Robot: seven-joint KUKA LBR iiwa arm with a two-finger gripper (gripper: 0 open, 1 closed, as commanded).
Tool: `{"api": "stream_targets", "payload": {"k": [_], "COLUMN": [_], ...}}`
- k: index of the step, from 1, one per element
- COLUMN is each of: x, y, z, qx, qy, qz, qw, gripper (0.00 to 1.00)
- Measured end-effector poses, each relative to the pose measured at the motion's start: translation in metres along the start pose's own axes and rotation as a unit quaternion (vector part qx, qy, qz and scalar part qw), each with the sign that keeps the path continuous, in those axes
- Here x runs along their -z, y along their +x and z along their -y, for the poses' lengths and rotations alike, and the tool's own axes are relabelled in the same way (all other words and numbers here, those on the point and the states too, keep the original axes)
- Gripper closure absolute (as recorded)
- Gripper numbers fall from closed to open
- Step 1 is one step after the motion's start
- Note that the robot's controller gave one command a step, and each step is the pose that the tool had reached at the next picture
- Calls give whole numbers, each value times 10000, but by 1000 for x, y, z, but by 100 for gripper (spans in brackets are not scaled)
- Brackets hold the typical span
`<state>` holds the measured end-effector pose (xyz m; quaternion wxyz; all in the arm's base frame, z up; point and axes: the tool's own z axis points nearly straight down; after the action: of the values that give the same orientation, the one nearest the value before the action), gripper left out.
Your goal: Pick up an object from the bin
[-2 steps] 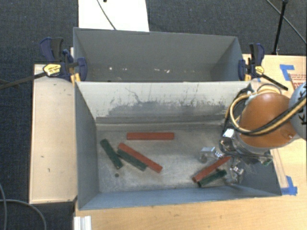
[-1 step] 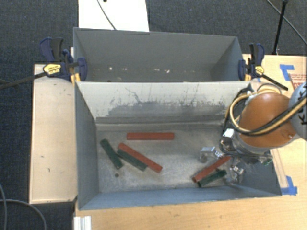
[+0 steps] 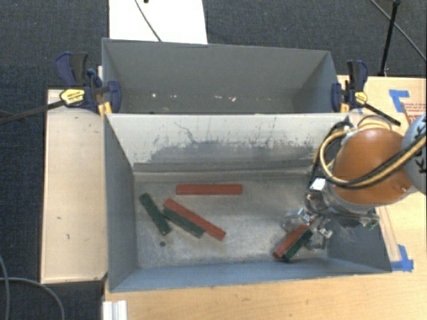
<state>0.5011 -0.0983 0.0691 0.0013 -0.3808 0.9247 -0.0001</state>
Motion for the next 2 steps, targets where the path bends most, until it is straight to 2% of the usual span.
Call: {"api": "stream_targets", "payload": {"k": [2], "x": [77], "y": [-2], "z": [2], "qx": [-61], "qy": [15], "qz": [11], "qw": [10000], "gripper": [100]}}
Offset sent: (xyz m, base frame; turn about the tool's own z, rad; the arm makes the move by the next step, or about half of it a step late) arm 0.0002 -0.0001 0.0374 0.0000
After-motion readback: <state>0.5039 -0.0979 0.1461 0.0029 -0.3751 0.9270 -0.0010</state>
